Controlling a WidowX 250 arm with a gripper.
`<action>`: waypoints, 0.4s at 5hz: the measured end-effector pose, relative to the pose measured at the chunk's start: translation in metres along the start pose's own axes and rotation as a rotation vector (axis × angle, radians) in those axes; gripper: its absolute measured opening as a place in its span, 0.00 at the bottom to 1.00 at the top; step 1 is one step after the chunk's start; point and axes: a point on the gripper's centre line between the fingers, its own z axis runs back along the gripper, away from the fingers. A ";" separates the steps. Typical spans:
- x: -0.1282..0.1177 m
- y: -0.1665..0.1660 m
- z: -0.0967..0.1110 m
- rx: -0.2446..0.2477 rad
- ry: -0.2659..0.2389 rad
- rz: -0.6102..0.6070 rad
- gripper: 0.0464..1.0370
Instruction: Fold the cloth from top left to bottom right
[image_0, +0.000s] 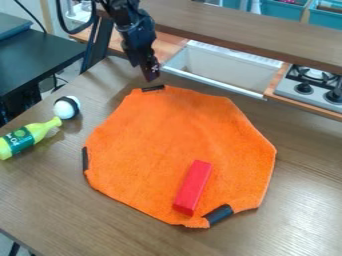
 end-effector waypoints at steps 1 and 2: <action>0.002 0.007 -0.002 0.040 -0.014 0.009 0.96; -0.001 0.011 -0.014 0.066 -0.004 0.022 0.96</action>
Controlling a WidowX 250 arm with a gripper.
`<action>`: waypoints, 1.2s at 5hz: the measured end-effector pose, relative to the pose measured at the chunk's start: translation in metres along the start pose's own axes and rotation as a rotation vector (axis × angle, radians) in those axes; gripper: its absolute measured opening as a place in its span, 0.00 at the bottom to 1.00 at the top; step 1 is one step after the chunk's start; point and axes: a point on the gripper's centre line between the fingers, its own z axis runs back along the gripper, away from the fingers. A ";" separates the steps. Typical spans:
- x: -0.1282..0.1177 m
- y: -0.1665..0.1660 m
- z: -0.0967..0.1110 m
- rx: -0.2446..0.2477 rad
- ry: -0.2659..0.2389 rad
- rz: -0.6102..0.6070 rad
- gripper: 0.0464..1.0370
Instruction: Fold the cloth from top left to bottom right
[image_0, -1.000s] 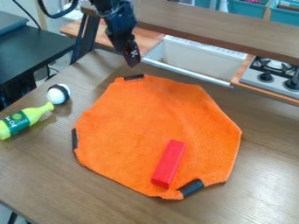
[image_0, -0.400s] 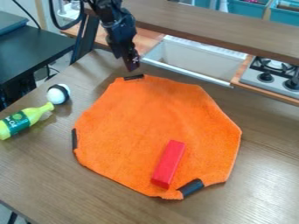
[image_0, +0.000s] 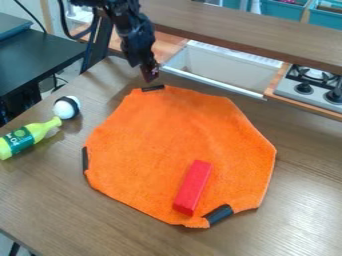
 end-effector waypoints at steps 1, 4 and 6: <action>0.004 0.005 -0.005 0.019 -0.015 0.004 0.96; 0.008 0.001 -0.020 0.040 -0.032 -0.001 0.96; -0.003 -0.005 -0.044 0.034 0.017 -0.008 0.96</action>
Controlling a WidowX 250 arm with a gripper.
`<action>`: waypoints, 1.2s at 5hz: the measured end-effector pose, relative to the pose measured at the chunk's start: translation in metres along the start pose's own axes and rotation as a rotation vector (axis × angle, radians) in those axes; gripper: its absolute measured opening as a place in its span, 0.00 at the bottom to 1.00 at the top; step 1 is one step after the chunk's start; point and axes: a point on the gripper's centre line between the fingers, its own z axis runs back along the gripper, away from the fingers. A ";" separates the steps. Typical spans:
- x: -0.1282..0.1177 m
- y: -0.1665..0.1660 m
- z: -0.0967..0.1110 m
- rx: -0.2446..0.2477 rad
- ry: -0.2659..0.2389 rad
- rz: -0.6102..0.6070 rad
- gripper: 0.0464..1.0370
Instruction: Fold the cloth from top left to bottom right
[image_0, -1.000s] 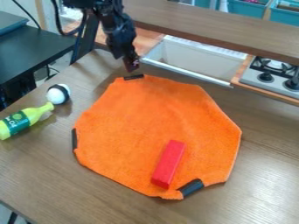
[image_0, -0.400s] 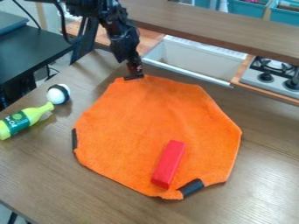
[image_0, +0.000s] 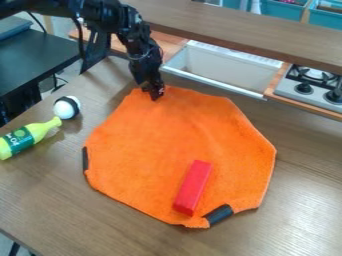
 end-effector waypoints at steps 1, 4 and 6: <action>0.002 0.004 -0.005 0.013 0.009 0.006 0.91; 0.002 -0.004 -0.011 -0.062 -0.038 0.018 0.12; 0.000 -0.021 0.012 -0.114 -0.110 -0.024 0.01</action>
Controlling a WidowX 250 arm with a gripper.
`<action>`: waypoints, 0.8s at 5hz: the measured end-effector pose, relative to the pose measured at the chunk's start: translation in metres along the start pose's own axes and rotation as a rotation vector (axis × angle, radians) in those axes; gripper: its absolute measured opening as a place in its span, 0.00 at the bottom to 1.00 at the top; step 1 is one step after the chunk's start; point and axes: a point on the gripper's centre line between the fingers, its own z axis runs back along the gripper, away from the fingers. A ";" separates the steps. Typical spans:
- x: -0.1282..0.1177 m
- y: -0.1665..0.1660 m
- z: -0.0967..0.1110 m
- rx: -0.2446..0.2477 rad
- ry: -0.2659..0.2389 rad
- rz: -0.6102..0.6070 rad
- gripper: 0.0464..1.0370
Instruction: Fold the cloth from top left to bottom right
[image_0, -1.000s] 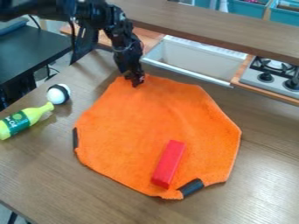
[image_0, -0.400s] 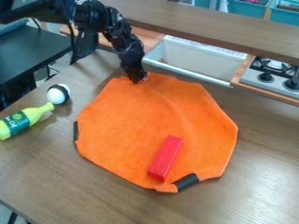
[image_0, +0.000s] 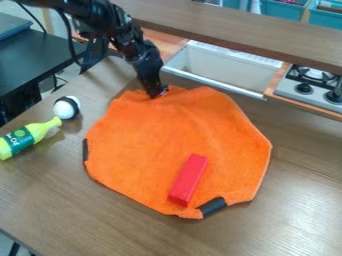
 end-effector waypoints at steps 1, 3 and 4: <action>0.015 -0.016 0.032 -0.006 -0.081 -0.102 0.01; 0.019 -0.076 0.053 -0.060 -0.117 -0.292 0.01; 0.007 -0.109 0.059 -0.092 -0.100 -0.363 0.01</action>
